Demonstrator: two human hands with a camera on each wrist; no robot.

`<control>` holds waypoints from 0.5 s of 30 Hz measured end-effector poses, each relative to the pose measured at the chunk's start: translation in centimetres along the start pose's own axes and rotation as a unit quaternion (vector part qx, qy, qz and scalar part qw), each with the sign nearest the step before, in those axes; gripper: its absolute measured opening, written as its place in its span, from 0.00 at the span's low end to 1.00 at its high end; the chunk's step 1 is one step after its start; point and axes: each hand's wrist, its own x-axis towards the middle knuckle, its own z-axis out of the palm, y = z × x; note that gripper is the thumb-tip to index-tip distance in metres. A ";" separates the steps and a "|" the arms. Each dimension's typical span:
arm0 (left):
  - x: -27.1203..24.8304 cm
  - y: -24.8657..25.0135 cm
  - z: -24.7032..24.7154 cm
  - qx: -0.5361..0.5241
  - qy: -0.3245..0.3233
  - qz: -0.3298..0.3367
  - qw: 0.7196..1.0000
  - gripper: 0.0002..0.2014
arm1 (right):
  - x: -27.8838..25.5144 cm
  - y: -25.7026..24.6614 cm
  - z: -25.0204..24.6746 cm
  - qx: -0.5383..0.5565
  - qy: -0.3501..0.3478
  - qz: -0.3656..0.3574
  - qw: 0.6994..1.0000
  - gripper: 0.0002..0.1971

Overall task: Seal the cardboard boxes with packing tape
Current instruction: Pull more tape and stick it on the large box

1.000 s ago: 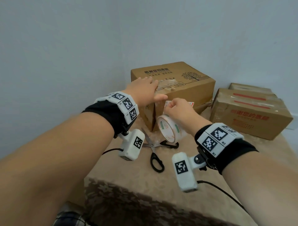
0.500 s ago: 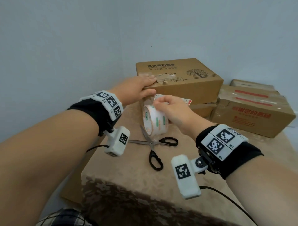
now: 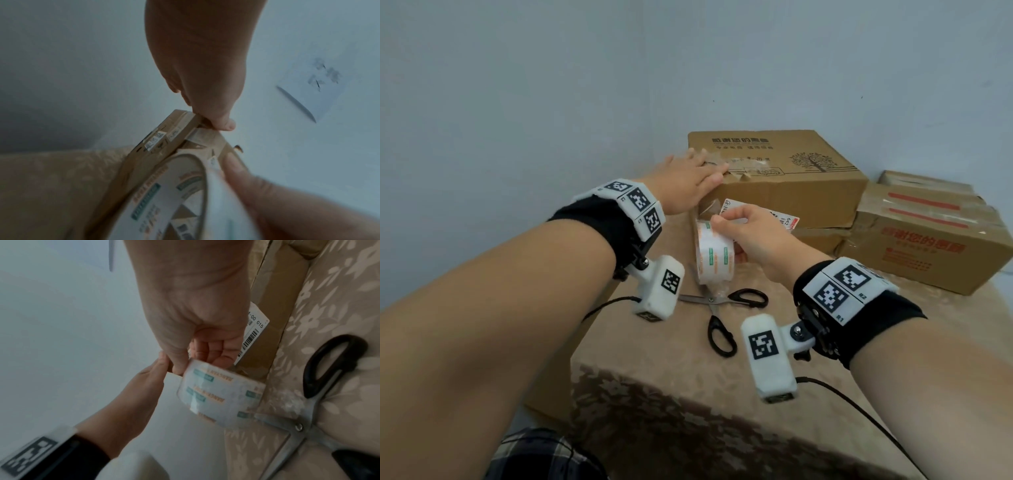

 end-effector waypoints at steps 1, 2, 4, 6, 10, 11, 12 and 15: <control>-0.4 0.0 0.1 -0.042 0.011 -0.023 0.999 0.25 | -0.2 -0.1 0.0 0.002 0.002 0.004 1.000 0.12; -1.1 0.2 0.3 -0.094 0.039 -0.052 0.993 0.26 | -0.4 -0.2 0.0 0.002 0.007 0.005 1.000 0.10; -2.7 0.8 0.7 -0.210 0.114 -0.137 0.961 0.29 | -0.9 -0.5 -0.1 0.017 0.013 0.005 1.000 0.06; -4.2 1.4 1.6 -0.355 0.120 -0.211 0.903 0.32 | -1.2 -0.5 -0.2 0.039 0.019 0.002 0.999 0.06; -6.7 3.2 3.4 -0.580 -0.021 -0.202 0.789 0.26 | -2.1 -0.5 0.2 0.079 0.007 0.004 0.997 0.05; -6.9 3.7 3.8 -0.597 -0.010 -0.196 0.778 0.21 | -2.2 -0.4 0.1 0.074 0.011 0.006 0.997 0.04; -6.9 4.1 4.2 -0.607 0.019 -0.200 0.769 0.19 | -2.2 0.0 0.0 0.048 0.034 0.004 0.998 0.05; -6.7 5.0 4.7 -0.612 0.091 -0.221 0.754 0.24 | -3.0 1.5 -0.7 -0.179 0.054 -0.028 0.982 0.06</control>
